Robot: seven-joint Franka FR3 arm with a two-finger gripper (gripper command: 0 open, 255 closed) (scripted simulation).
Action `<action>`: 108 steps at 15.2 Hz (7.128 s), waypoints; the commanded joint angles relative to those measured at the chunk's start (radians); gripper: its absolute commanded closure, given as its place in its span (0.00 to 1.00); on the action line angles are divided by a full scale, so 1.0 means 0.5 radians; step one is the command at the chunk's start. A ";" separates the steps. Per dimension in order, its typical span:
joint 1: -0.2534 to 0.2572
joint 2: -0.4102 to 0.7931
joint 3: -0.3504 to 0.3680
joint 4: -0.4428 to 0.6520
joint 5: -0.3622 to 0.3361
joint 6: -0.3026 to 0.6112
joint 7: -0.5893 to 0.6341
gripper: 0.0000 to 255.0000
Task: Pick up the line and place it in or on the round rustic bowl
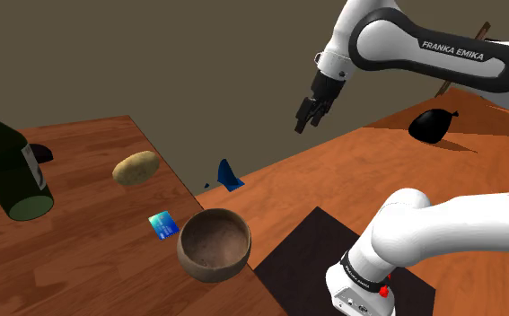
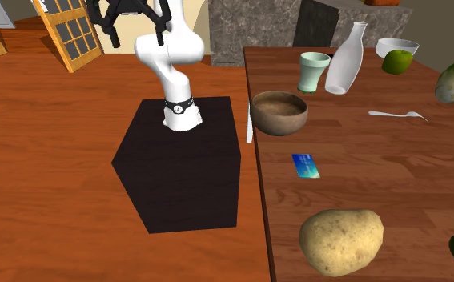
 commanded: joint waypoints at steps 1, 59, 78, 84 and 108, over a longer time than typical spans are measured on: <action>0.000 0.000 0.000 0.000 0.000 0.000 0.000 0.00; 0.363 2.258 1.098 0.877 -0.809 1.198 2.126 1.00; 0.314 2.060 1.170 1.040 -0.626 0.880 1.975 1.00; 0.305 2.003 1.186 1.135 -0.573 0.743 1.928 1.00; 0.358 0.916 1.201 0.427 0.079 0.553 1.717 1.00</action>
